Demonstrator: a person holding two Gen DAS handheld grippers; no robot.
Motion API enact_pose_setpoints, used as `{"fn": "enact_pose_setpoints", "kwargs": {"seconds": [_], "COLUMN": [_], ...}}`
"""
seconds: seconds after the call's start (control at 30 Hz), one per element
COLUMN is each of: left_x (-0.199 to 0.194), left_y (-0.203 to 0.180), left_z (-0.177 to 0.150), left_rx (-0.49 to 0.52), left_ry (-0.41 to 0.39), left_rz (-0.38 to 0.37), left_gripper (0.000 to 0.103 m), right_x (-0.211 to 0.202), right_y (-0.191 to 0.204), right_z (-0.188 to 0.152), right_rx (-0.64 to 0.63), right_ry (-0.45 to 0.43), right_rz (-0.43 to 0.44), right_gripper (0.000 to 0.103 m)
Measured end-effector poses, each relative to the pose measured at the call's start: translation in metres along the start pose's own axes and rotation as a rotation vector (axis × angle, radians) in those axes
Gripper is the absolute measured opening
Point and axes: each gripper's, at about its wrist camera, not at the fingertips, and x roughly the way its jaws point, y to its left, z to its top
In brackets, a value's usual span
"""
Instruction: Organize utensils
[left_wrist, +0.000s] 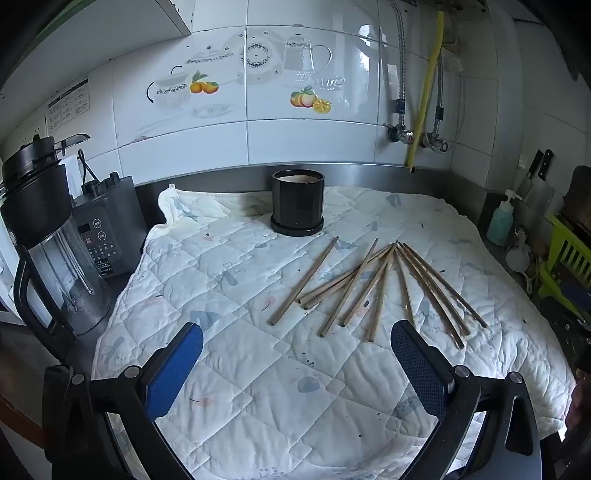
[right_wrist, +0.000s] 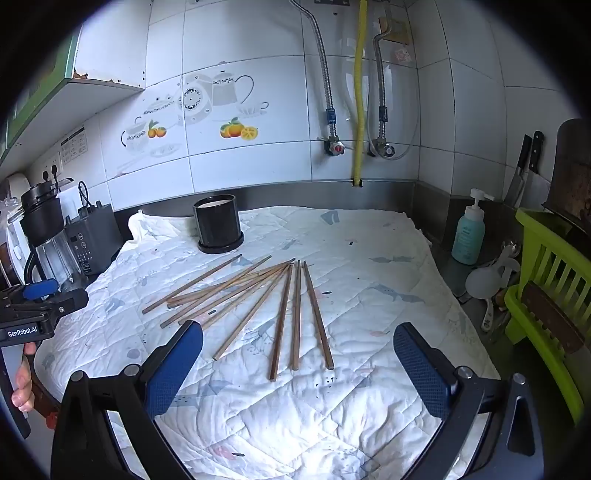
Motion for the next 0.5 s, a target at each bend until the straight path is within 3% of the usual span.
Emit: {"fn": "enact_pose_setpoints", "kwargs": {"seconds": [0.5], "left_x": [0.0034], "left_y": [-0.0020], "left_z": [-0.0046], "left_rx": [-0.016], "left_ry": [0.012], "left_rz": [-0.017], "left_gripper": [0.103], "right_x": [-0.0014], "right_y": [0.0033], "right_z": [0.0013], "right_rx": [0.001], "right_ry": [-0.007], "right_rz": [0.007], "right_gripper": [0.103]}}
